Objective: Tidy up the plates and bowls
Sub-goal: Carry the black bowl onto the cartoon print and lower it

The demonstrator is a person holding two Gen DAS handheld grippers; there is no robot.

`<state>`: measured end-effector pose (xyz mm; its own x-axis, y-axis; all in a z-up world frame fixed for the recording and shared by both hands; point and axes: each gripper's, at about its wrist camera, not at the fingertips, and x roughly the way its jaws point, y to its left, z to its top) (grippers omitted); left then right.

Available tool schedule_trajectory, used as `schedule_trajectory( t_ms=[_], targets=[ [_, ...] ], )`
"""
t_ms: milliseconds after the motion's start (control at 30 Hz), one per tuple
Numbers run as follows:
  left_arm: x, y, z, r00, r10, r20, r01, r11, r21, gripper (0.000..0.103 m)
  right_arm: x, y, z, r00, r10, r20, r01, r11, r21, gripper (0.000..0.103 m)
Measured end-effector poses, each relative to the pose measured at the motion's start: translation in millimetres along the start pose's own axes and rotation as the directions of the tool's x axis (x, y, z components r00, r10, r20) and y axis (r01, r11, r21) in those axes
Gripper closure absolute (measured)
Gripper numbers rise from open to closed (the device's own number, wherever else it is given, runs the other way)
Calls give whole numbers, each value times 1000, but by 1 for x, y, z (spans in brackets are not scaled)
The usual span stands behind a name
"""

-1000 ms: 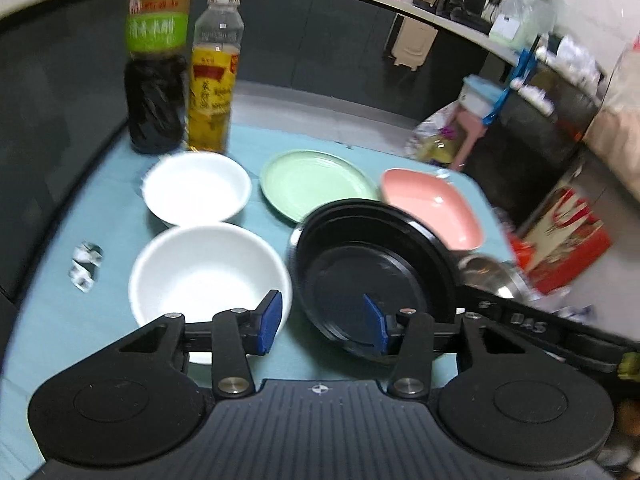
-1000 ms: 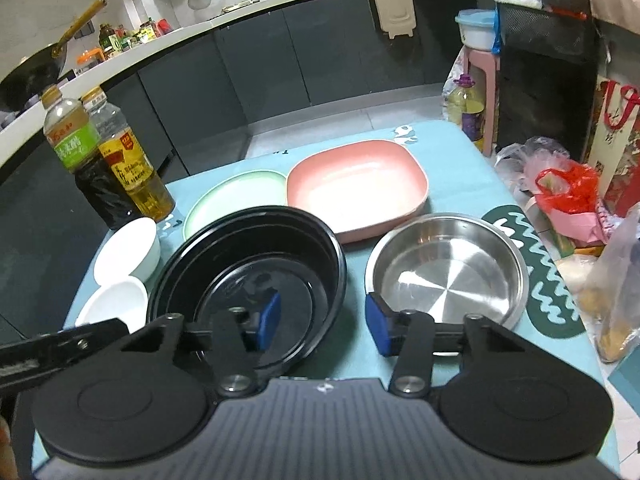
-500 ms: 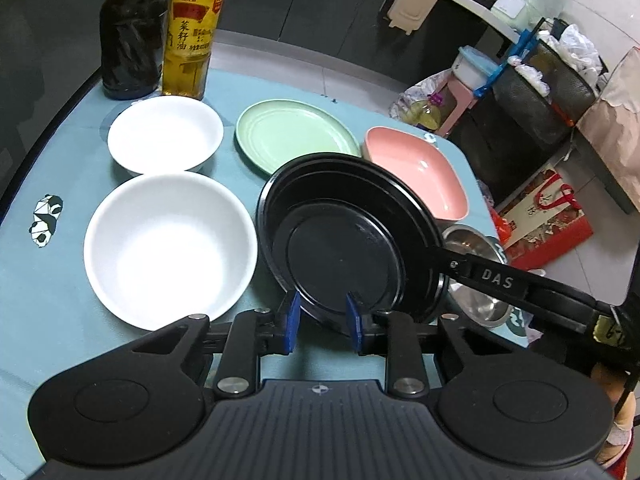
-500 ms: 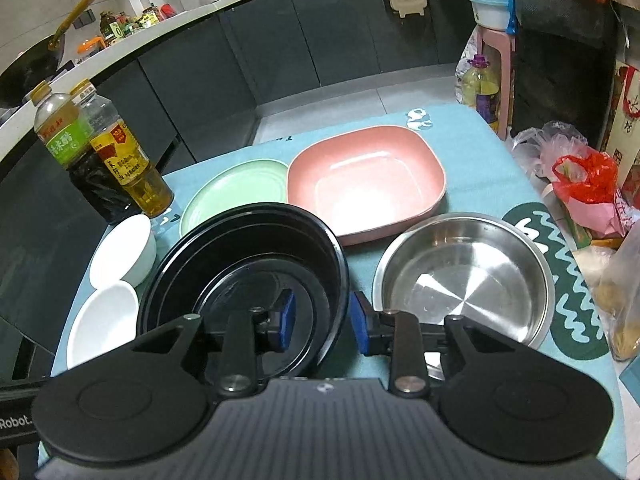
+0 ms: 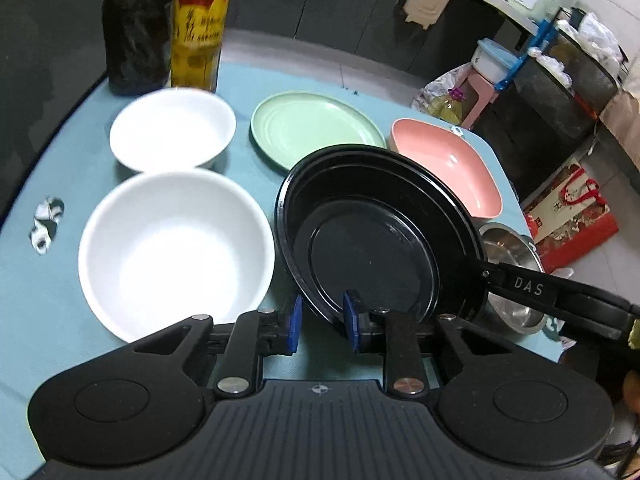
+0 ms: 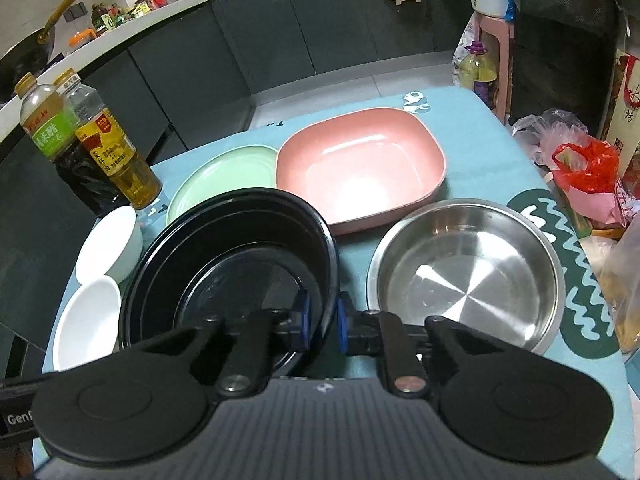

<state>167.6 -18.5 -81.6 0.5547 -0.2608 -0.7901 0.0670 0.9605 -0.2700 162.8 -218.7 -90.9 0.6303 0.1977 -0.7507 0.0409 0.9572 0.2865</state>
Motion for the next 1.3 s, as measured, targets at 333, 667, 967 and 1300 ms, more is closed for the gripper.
schedule_trajectory(
  t_ms=[333,667,967,1300],
  targets=[
    [-24,-2,-9,999,-5,45,3,999,42,83,-32,5,-14,998,13,55,-12,1000,-8,91],
    [-51,2,-28,997,-10,72,4,997,82,83,-51,19,-32,997,8,70,-6,1000,-22,90],
    [-86,13,-60,994,-17,112,7,996,89,83,-81,41,-62,995,-1,101,7,998,-59,89],
    [-122,32,-104,991,-22,132,11,996,88,83,-111,66,-106,994,-11,105,22,994,-107,87]
  ],
)
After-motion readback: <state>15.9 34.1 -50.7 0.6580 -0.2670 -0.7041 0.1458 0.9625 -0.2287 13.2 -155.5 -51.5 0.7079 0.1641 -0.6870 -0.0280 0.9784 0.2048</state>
